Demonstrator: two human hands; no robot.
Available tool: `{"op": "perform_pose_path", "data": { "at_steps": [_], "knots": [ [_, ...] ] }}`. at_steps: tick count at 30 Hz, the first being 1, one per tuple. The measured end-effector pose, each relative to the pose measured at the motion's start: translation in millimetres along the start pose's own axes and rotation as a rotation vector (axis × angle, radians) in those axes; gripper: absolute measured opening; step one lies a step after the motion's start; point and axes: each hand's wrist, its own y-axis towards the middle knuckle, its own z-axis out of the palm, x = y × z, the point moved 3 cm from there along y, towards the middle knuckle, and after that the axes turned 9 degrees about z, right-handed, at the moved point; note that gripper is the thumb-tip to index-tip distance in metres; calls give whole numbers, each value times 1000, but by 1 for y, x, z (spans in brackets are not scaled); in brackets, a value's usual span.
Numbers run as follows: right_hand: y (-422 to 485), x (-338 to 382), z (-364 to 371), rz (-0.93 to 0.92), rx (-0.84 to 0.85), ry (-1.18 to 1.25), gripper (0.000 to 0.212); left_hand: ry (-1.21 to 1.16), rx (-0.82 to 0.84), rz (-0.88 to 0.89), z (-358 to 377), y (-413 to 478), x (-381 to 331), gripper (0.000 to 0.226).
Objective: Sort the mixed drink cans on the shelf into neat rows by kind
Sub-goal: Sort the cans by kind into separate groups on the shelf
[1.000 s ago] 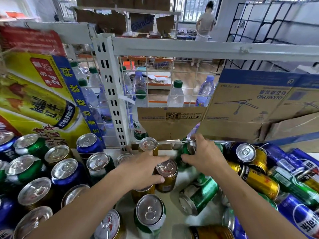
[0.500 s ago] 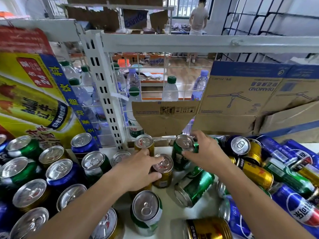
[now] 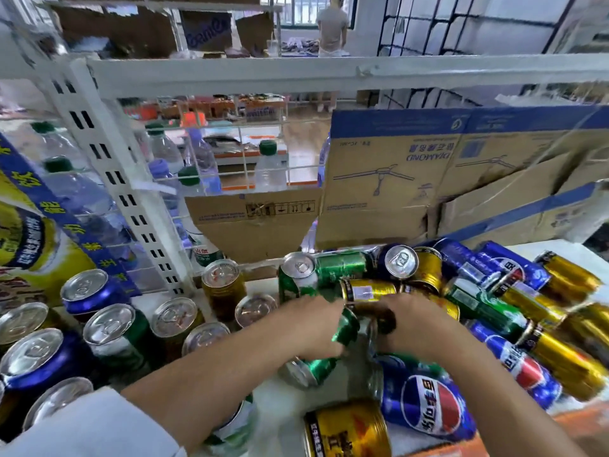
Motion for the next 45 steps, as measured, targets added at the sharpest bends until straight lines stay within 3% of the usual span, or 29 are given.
{"op": "perform_pose_path", "data": {
  "at_steps": [2, 7, 14, 22, 27, 34, 37, 40, 45],
  "knots": [
    [-2, -4, 6, -11, 39, 17, 47, -10, 38, -44, 2, 7, -4, 72],
    [-3, -13, 10, -29, 27, 52, 65, -123, 4, -86, -5, 12, -6, 65],
    [1, -9, 15, -94, 39, 67, 69, -98, -91, -62, -13, -11, 8, 86],
    [5, -8, 12, -124, 21, 101, 67, 19, -224, -107, -10, -40, 20, 78],
    [4, 3, 6, -244, -102, 229, 47, -49, -286, -150, -6, -49, 24, 82],
    [-5, -4, -7, -319, -372, 530, 67, -164, -316, -184, 3, -52, 23, 84],
    [-10, -12, -4, -292, -295, 598, 82, -181, -323, -199, 4, -52, 21, 83],
    [-14, -14, 0, -342, -163, 566, 75, -206, -322, -216, 6, -51, 19, 83],
    [-16, -8, -14, -305, -58, 285, 72, -222, -327, -257, 12, -49, 19, 86]
  ]
}}
